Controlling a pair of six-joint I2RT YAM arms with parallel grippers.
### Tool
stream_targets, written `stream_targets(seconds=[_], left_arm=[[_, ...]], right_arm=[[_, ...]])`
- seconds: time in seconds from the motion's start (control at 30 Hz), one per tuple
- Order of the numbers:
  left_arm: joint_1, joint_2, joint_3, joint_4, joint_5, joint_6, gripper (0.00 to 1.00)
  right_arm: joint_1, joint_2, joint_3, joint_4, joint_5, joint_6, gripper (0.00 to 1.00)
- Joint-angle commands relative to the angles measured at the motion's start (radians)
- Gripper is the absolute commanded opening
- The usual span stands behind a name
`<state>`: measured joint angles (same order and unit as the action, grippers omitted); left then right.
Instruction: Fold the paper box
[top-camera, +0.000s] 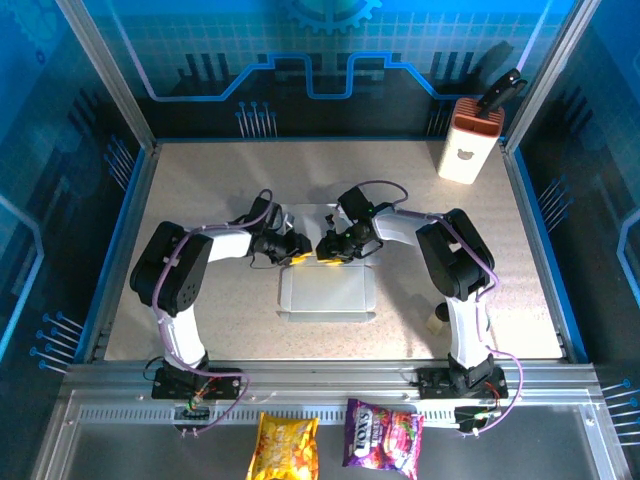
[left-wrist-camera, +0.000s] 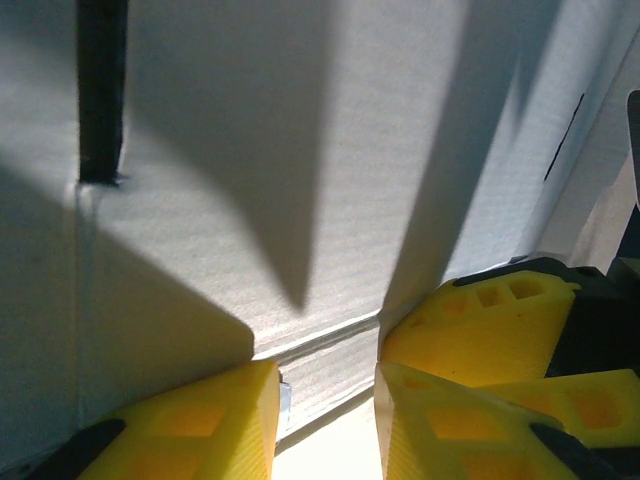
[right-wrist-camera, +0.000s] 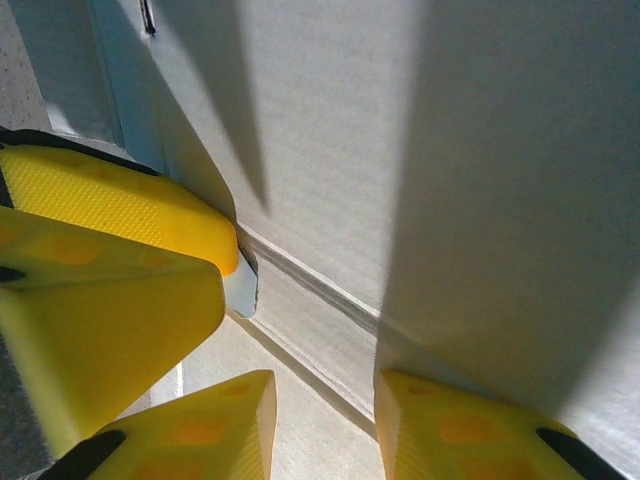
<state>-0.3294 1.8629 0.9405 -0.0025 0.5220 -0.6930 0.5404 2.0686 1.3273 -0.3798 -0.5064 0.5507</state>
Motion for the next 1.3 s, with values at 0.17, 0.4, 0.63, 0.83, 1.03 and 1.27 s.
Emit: stream_targets(seconds=[0.17, 0.4, 0.63, 0.83, 1.03, 1.27], left_arm=[[-0.014, -0.024, -0.16, 0.153, -0.027, -0.016, 0.3], [-0.004, -0.227, -0.079, 0.046, -0.071, 0.065, 0.42], [0.044, -0.247, 0.042, -0.081, -0.087, 0.137, 0.47], [0.098, -0.183, 0.134, -0.13, -0.075, 0.154, 0.47], [0.13, -0.096, 0.235, -0.17, -0.066, 0.166, 0.48], [0.149, -0.019, 0.297, -0.188, -0.049, 0.162, 0.48]], right_arm=[[0.003, 0.026, -0.016, -0.035, -0.005, -0.002, 0.34], [-0.015, -0.004, 0.086, -0.054, -0.045, 0.002, 0.34], [-0.057, 0.048, 0.248, -0.091, -0.069, 0.003, 0.37], [-0.105, 0.172, 0.422, -0.097, -0.103, 0.033, 0.37], [-0.141, 0.307, 0.584, -0.11, -0.125, 0.067, 0.37], [-0.161, 0.42, 0.681, -0.105, -0.142, 0.104, 0.37]])
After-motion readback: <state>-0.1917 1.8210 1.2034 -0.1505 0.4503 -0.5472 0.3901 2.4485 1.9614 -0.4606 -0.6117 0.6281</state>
